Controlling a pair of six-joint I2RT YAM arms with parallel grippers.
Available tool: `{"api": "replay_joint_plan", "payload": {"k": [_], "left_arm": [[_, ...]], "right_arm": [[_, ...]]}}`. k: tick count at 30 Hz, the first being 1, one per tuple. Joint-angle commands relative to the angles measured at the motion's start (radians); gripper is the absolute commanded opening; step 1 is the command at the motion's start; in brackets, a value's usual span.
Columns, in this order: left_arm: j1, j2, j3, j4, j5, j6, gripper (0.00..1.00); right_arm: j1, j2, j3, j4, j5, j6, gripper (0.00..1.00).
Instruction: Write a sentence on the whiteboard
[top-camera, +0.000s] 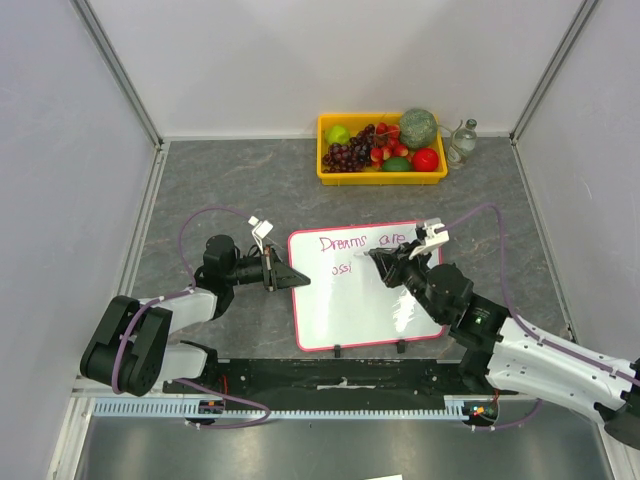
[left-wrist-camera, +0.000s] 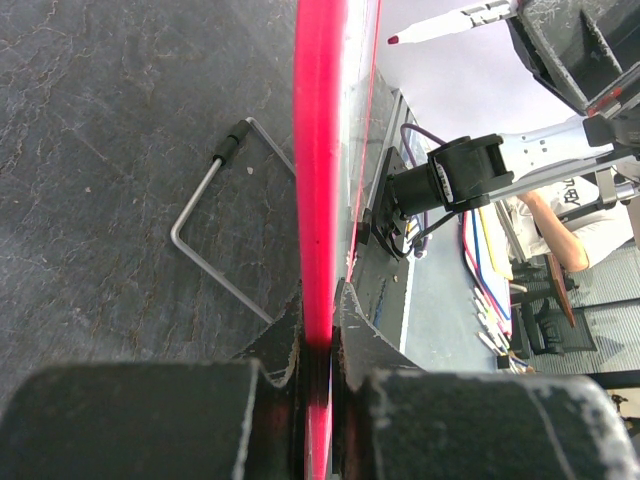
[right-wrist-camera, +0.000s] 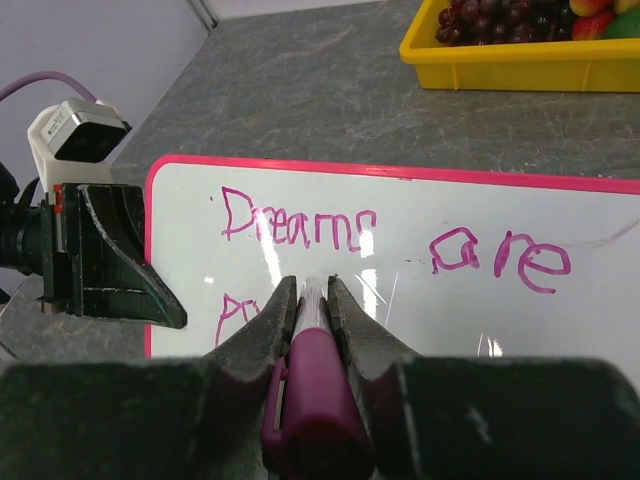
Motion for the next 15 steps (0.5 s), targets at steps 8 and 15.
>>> {"api": "replay_joint_plan", "payload": {"k": [8,15], "left_arm": [[-0.004,0.012,-0.02,-0.066,-0.088,0.147,0.02],[-0.004,0.012,-0.02,-0.066,-0.088,0.147,0.02]], "right_arm": [[-0.011,0.032,0.012,0.007,0.045,-0.006,0.0],[-0.009,0.018,-0.008,-0.016,0.011,-0.005,0.0]]}}
